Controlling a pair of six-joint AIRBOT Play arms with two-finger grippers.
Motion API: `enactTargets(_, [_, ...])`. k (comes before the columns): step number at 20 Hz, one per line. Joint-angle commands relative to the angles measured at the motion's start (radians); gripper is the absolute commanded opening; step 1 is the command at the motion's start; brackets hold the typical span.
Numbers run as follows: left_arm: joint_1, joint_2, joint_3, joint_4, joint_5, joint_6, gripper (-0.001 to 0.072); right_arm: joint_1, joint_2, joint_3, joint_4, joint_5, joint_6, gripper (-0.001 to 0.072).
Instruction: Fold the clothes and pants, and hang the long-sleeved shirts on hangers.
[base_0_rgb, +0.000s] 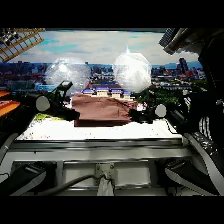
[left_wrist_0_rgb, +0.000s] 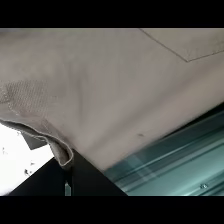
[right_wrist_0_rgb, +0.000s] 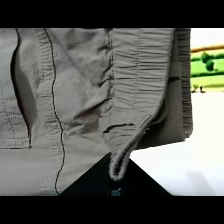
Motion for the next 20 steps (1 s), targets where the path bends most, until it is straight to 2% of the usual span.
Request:
enactTargets(1, [-0.001, 0.005, -0.074, -0.103, 0.018, 0.001, 0.0010, 0.006, 0.003, -0.023, -0.027, -0.029, -0.027, 0.0039])
enactTargets(2, [-0.001, 0.006, -0.074, -0.102, 0.018, 0.002, 0.0012, 0.006, 0.003, -0.023, -0.026, -0.022, -0.029, 0.0114])
enactTargets(3, [0.002, 0.006, -0.074, -0.098, 0.017, 0.001, 0.0039, 0.007, 0.005, -0.019, -0.024, 0.000, -0.033, 0.0301])
enactTargets(4, [0.005, 0.006, -0.074, -0.090, 0.014, 0.002, 0.0160, 0.007, 0.011, -0.015, -0.023, 0.026, -0.051, 0.0358])
enactTargets(5, [0.009, 0.008, -0.073, -0.088, 0.010, 0.002, 0.0291, 0.006, 0.027, -0.013, -0.029, 0.048, -0.059, 0.0358])
enactTargets(6, [0.016, 0.011, -0.071, -0.083, 0.002, 0.006, 0.0390, 0.005, 0.053, -0.013, -0.039, 0.055, -0.059, 0.0358])
enactTargets(7, [0.026, 0.016, -0.067, -0.082, -0.013, 0.017, 0.0432, -0.008, 0.090, -0.013, -0.035, 0.061, -0.055, 0.0359])
enactTargets(11, [0.076, 0.050, -0.026, -0.072, -0.054, 0.020, 0.0432, -0.235, 0.207, -0.012, -0.031, 0.055, -0.060, 0.0377])
enactTargets(12, [0.084, 0.063, -0.015, -0.072, -0.052, 0.020, 0.0431, -0.316, 0.218, -0.012, 0.000, 0.068, -0.114, 0.0380])
enactTargets(13, [0.085, 0.075, -0.007, -0.069, -0.045, 0.020, 0.0431, -0.404, 0.217, -0.011, 0.075, 0.103, -0.229, 0.0467])
enactTargets(14, [0.084, 0.085, -0.002, -0.069, -0.037, 0.019, 0.0431, -0.475, 0.210, -0.011, 0.156, 0.145, -0.344, 0.0520])
enactTargets(15, [0.084, 0.093, -0.002, -0.072, -0.027, 0.019, 0.0431, -0.538, 0.200, -0.011, 0.237, 0.200, -0.439, 0.0525])
enactTargets(16, [0.084, 0.096, -0.002, -0.073, -0.022, 0.019, 0.0431, -0.570, 0.192, -0.011, 0.286, 0.243, -0.490, 0.0526])
enactTargets(20, [0.084, 0.096, -0.002, -0.082, -0.021, 0.012, 0.0431, -0.594, 0.151, 0.000, 0.246, 0.188, -0.511, 0.0525])
